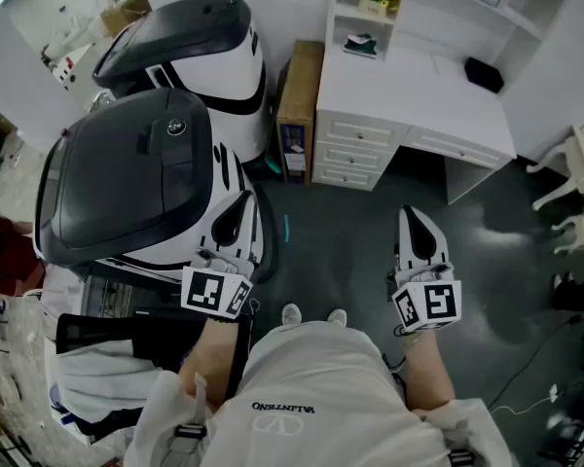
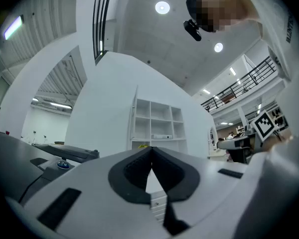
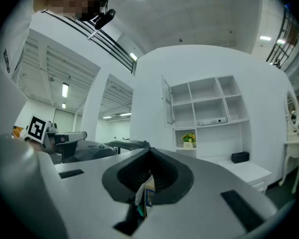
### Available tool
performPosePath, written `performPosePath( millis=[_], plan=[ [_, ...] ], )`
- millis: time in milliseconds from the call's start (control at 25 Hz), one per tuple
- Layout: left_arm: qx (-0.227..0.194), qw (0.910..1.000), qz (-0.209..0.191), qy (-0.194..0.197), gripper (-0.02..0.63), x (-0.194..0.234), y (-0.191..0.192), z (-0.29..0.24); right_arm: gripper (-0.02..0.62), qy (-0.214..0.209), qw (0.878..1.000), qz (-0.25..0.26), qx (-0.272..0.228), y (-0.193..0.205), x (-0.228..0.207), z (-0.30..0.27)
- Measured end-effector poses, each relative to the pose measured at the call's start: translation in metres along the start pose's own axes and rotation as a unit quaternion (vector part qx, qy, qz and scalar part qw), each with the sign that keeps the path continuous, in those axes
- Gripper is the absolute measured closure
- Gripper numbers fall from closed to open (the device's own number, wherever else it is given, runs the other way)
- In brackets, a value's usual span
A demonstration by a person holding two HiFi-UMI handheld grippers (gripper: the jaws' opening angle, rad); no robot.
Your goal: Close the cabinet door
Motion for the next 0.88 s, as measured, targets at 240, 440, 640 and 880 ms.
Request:
performPosePath(
  millis=[240,440,640,880],
  plan=[
    [0.001,1.0,0.007,0.002,0.606,0.009,0.002,0.005,0.584,-0.026,1.0,-0.005,-0.003,0.002,0.015,-0.01],
    [0.001,0.9998,0.017,0.009,0.606,0.018,0.004,0.012,0.584,-0.018,1.0,-0.019,-0.002,0.006,0.024,-0.02],
    [0.006,0.999,0.034,0.029,0.606,0.021,0.015,0.02,0.584,-0.015,1.0,-0.022,-0.002,0.013,0.032,-0.034],
    [0.018,0.9974,0.056,0.041,0.606,0.03,0.033,0.025,0.584,0.019,0.999,-0.037,-0.007,0.021,0.028,-0.057]
  ],
)
Point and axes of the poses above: the fingertips, and each gripper's own axes: z backward along the fingers, x to its left, y out of its underside, the point moved 7 cm from there along z, backward along the fingers, and after that the axes turned 5 degrees about -x, right-handed, at the moved point
